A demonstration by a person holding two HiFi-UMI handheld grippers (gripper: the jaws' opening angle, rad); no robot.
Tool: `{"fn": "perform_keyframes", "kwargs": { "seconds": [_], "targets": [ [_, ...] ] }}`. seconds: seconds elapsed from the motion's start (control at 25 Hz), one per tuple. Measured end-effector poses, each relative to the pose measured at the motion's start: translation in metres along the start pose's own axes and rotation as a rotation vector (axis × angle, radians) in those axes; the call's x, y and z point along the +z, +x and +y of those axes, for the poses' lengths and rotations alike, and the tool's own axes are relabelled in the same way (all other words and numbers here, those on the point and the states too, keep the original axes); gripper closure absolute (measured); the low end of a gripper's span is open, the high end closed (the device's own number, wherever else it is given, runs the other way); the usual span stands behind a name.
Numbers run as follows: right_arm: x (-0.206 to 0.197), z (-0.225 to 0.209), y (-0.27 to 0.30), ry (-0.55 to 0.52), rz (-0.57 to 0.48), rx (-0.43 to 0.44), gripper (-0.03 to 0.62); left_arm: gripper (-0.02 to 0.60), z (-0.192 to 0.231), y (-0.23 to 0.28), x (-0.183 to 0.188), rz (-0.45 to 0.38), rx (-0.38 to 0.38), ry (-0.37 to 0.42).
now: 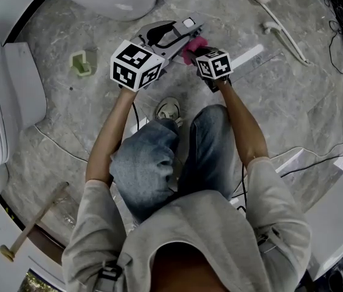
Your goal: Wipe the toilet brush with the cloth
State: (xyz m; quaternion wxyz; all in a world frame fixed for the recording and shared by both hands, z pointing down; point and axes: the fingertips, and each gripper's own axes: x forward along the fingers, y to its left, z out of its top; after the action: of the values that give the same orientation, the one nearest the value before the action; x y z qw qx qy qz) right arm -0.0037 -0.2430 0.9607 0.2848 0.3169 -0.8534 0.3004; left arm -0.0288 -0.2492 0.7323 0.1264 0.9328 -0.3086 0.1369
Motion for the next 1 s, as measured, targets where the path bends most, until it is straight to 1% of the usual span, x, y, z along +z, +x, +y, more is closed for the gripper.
{"fn": "perform_keyframes", "kwargs": {
  "seconds": [0.16,0.56,0.64,0.76,0.88,1.0],
  "targets": [
    [0.006,0.001,-0.006,-0.034,-0.001,-0.014,0.510,0.377,0.001,0.001,-0.001,0.002,-0.003,-0.011],
    [0.026,0.019,-0.060,-0.090,-0.120,-0.011,0.510,0.377,0.002,0.003,-0.003,0.024,0.012,-0.014],
    [0.034,0.026,-0.070,-0.093,-0.148,-0.006,0.510,0.377,0.004,0.003,-0.004,0.026,0.018,-0.020],
    [0.046,0.037,-0.085,-0.125,-0.182,0.010,0.510,0.377,0.005,0.003,-0.004,0.031,0.024,-0.020],
    [0.054,0.049,-0.094,-0.163,-0.199,0.026,0.510,0.377,0.005,0.003,-0.004,0.033,0.027,-0.018],
    [0.066,0.058,-0.098,-0.178,-0.217,0.038,0.510,0.377,0.005,0.004,-0.003,0.035,0.025,-0.017]
  ]
}}
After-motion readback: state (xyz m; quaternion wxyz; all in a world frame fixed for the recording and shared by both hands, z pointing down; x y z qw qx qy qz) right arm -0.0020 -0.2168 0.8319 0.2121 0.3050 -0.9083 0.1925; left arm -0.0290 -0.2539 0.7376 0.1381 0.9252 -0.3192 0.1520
